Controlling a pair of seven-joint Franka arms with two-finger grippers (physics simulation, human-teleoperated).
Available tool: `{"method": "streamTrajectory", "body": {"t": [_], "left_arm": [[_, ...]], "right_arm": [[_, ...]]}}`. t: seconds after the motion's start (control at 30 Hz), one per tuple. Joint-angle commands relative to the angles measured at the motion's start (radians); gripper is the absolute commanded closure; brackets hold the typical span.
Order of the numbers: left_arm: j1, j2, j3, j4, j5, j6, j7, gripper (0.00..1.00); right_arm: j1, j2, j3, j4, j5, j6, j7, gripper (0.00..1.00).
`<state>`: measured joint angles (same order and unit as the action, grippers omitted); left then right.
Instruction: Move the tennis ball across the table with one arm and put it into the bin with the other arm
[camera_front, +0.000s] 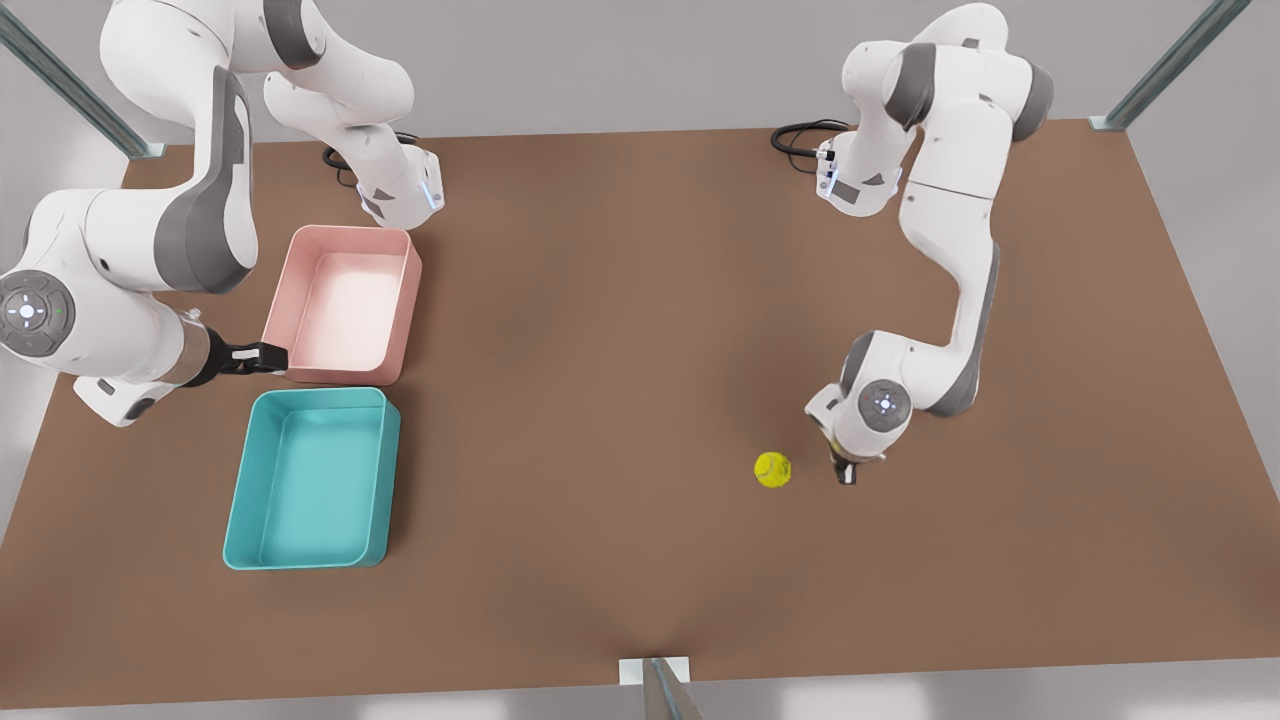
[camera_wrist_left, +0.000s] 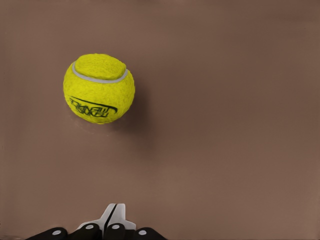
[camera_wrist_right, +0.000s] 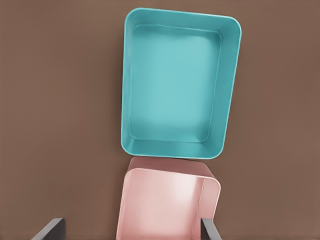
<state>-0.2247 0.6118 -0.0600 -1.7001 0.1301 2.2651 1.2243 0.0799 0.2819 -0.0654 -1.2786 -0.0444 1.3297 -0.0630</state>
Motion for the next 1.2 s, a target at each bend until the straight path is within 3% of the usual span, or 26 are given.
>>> {"method": "streamTrajectory", "body": {"t": [0.0, 0.2, 0.3, 0.33, 0.4, 0.43, 0.47, 0.5, 0.57, 0.67, 0.77, 0.93, 1.17], "left_arm": [[0.005, -0.024, 0.0, 0.0, -0.098, -0.024, -0.944, 0.79], [0.007, -0.116, 0.072, 0.066, -0.098, -0.24, -0.907, 0.79], [0.054, -0.145, 0.101, 0.309, -0.09, -0.583, -0.833, 0.79], [0.094, -0.145, 0.072, 0.48, -0.081, -0.806, -0.841, 0.79], [0.136, -0.171, -0.03, 0.59, -0.046, -0.927, -1.055, 0.79], [0.146, -0.208, -0.024, 0.588, -0.049, -0.964, -1.071, 0.7], [0.148, -0.24, -0.024, 0.559, -0.056, -1.002, -1.091, 0.0], [0.143, -0.27, -0.021, 0.544, -0.043, -1.013, -1.15, 0.0], [0.142, -0.287, -0.023, 0.478, -0.073, -0.874, -1.631, 0.0], [0.166, -0.254, -0.02, 0.484, -0.118, -0.875, -1.634, 0.0], [0.18, -0.254, -0.021, 0.485, -0.153, -0.875, -1.6, 0.0], [0.225, -0.239, -0.02, 0.485, -0.211, -0.874, -1.583, 0.0], [0.288, -0.221, -0.023, 0.498, -0.227, -0.779, -1.553, 0.0]], "right_arm": [[0.0, -0.001, -0.001, 0.001, -0.002, -0.001, -0.012, 0.0], [0.0, -0.001, -0.001, 0.001, -0.002, -0.001, -0.012, 0.0], [0.004, 0.016, 0.001, -0.002, 0.006, -0.001, -0.012, 0.0], [0.023, 0.025, 0.001, -0.002, 0.005, -0.001, -0.012, 0.0], [0.086, 0.075, 0.006, -0.01, 0.024, 0.02, -0.008, 0.0], [0.15, 0.109, 0.01, -0.004, 0.015, 0.081, 0.038, 0.0], [0.219, 0.131, 0.016, -0.002, -0.022, 0.17, 0.225, 0.0], [0.238, 0.157, 0.016, -0.001, -0.019, 0.184, 0.291, 0.0], [0.285, 0.212, 0.016, 0.002, -0.017, 0.295, 0.443, 0.0], [0.308, 0.295, 0.016, 0.013, -0.011, 0.405, 0.505, 0.0], [0.379, 0.352, 0.003, -0.016, 0.038, 0.586, 0.753, 0.0], [0.48, 0.35, -0.04, -0.266, 0.113, 0.959, 0.89, 0.0], [0.514, 0.312, -0.044, -0.469, 0.116, 1.148, 0.879, 0.0]]}}
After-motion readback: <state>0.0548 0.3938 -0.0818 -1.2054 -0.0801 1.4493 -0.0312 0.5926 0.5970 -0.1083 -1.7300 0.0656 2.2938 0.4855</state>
